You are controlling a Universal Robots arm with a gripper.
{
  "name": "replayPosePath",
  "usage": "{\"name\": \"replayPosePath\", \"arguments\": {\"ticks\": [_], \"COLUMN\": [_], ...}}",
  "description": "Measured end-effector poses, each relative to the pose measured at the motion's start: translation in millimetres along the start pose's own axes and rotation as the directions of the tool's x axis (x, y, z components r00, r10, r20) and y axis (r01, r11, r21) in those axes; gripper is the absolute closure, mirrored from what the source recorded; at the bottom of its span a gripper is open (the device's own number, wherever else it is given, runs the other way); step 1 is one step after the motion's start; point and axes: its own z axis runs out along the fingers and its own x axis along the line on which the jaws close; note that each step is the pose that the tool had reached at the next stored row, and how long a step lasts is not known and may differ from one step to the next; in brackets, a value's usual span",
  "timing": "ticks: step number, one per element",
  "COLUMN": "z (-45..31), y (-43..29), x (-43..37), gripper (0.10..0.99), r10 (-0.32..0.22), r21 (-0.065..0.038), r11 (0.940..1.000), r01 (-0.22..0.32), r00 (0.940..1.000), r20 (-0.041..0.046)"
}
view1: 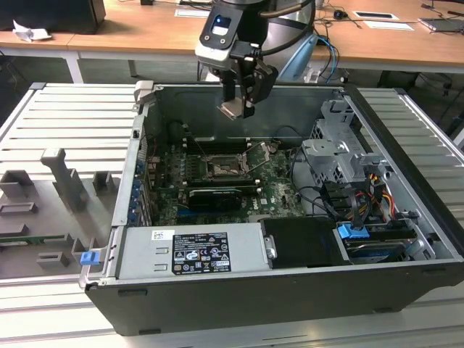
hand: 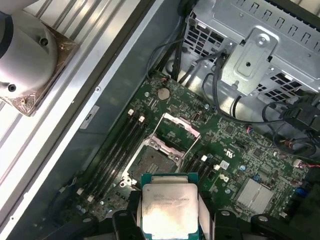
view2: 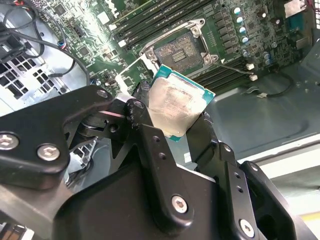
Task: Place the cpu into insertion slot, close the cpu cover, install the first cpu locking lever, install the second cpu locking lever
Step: 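Place the cpu into insertion slot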
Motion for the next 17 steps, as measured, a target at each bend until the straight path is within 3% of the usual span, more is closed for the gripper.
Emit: {"name": "replayPosePath", "arguments": {"ticks": [6,17], "z": [0.7,3.1], "y": [-0.1,-0.3], "x": [0.0,-0.1], "gripper": [0.549,0.549], "r10": [0.048,0.065], "r21": [-0.001,-0.001], "r11": [0.9988,0.9979], "r01": [-0.048,-0.065], "r00": [0.9988,0.9979], "r20": [0.0044,0.0059]}}
